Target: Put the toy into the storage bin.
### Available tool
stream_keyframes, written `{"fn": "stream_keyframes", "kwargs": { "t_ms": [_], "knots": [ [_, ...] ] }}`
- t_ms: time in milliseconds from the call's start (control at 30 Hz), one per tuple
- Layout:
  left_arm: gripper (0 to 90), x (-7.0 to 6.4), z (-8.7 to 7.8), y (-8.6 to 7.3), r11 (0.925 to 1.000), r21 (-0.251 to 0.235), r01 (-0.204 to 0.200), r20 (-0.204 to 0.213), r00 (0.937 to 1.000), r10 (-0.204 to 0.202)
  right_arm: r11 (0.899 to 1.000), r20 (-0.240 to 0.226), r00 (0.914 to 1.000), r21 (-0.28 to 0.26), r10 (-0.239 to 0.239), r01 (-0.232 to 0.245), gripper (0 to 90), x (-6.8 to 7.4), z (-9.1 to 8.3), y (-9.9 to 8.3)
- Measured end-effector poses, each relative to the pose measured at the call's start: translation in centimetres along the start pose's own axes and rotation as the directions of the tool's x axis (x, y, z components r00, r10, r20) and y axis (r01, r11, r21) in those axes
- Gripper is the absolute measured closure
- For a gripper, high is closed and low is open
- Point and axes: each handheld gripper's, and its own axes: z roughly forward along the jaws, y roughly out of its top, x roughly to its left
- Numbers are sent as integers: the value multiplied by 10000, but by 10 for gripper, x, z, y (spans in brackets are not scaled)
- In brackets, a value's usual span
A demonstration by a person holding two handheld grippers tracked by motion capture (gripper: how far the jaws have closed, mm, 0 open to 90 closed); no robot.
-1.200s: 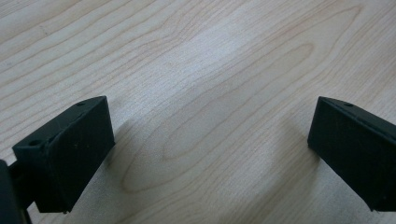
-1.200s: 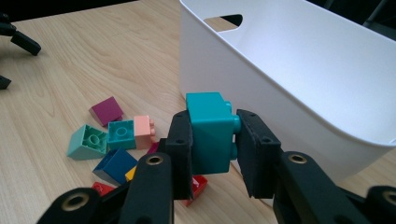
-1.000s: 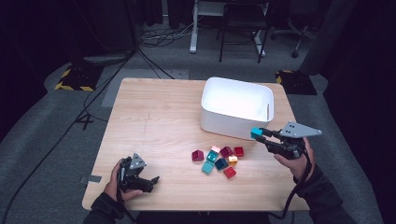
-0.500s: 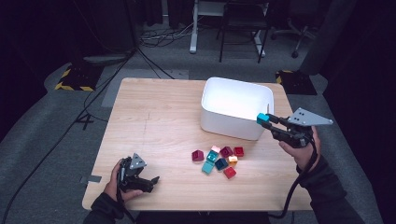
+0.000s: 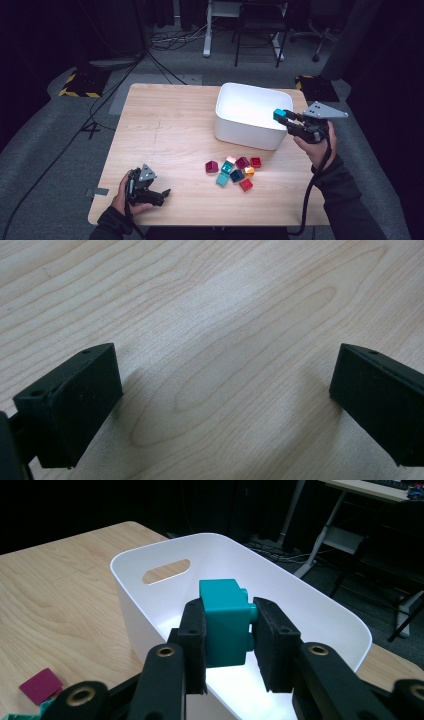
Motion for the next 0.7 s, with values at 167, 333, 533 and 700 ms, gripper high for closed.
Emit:
{"fn": "stream_keyframes", "kwargs": {
  "t_ms": [167,333,533,700],
  "knots": [
    [6,0,0,0,10000,-5,25,6,10000,-25,9999,139,9999,131,70,-72,684,-1,11,1],
    [6,0,0,0,10000,-1,0,-5,10000,0,9993,263,9994,286,229,-237,684,-6,20,-1],
    [6,0,0,0,10000,12,-7,3,10000,7,9970,330,9980,541,544,-561,683,-12,31,-5],
    [6,0,0,0,10000,13,-7,2,10000,7,9955,276,9981,753,557,-577,683,-11,41,-8]
  ]
}}
